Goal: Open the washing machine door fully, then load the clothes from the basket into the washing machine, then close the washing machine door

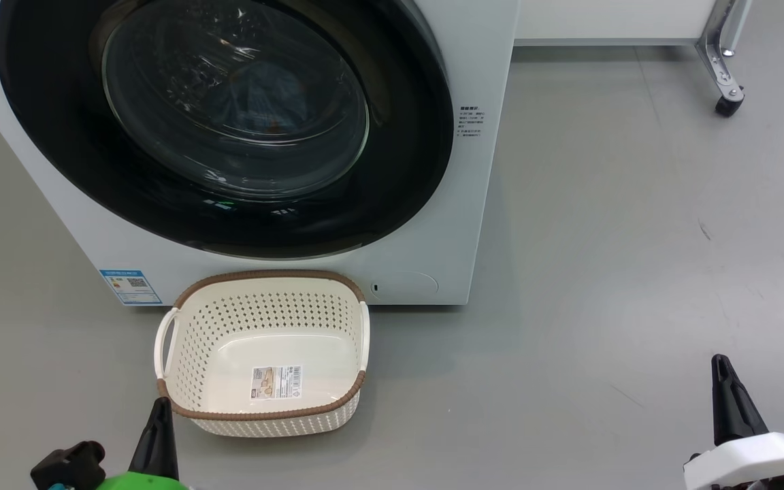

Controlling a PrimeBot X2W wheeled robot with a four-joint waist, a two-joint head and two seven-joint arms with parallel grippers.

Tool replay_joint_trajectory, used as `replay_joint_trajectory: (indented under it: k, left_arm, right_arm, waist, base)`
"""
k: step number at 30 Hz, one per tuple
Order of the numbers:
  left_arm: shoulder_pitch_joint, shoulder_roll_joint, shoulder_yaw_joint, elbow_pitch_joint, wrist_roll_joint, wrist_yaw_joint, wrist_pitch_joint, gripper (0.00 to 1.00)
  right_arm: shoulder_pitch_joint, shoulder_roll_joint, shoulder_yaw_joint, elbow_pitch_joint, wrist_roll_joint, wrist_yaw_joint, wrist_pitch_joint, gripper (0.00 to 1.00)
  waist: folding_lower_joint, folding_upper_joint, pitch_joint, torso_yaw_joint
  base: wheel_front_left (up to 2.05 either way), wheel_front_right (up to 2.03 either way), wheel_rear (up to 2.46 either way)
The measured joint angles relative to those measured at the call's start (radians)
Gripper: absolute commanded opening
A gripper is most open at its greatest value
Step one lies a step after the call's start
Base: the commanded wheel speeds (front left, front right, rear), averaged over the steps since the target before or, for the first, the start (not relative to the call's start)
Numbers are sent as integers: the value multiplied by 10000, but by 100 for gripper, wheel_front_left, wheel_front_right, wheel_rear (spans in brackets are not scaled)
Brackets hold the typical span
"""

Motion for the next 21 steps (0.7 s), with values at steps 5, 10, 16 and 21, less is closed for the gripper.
replay_joint_trajectory:
  k: [5,10,16,21]
  left_arm:
    - [-14,-2,71,-6,-629,0,176,0]
    - [-82,0,173,-4,-1266,0,351,0]
    - [-234,2,249,-6,-2077,0,602,0]
    - [-270,10,295,-2,-2715,0,761,0]
  right_arm:
    - [-130,17,-69,42,677,2,194,0]
    - [-226,63,-134,104,1367,4,416,0]
    - [-337,121,-203,161,2205,36,642,0]
    - [-489,165,-270,219,2909,79,803,0]
  waist:
    - [0,0,-11,-36]
    - [0,0,-22,-71]
    - [0,0,-35,-111]
    - [0,0,-46,-144]
  base:
    - [0,0,0]
    - [0,0,0]
    - [0,0,0]
    - [0,0,0]
